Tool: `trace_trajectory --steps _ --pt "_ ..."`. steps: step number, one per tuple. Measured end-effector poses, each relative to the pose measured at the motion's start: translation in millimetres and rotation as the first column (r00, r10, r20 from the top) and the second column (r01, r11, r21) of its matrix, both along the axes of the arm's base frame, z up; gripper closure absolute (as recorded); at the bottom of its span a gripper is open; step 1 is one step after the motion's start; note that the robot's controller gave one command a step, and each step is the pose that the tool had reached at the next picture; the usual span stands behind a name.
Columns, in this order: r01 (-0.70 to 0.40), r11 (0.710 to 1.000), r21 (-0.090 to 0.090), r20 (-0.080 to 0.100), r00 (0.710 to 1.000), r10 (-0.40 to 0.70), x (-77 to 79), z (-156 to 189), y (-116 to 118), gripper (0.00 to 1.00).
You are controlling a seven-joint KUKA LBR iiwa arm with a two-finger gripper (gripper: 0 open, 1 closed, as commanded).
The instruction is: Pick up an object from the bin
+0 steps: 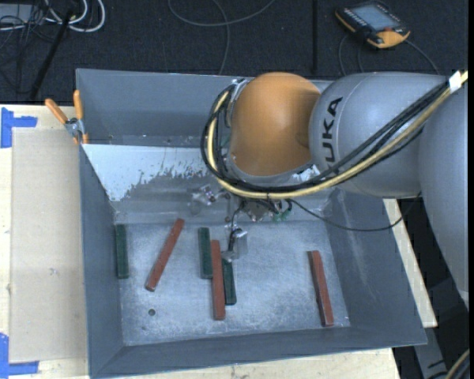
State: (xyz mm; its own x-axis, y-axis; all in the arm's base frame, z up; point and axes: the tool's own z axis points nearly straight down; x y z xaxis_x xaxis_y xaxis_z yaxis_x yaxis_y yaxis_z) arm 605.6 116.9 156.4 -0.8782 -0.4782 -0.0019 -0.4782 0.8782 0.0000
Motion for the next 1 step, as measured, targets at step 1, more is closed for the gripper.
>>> trace_trajectory --steps 1 --pt "-0.037 0.999 0.000 -0.001 0.999 0.037 -2.1 -39.1 37.8 0.00"
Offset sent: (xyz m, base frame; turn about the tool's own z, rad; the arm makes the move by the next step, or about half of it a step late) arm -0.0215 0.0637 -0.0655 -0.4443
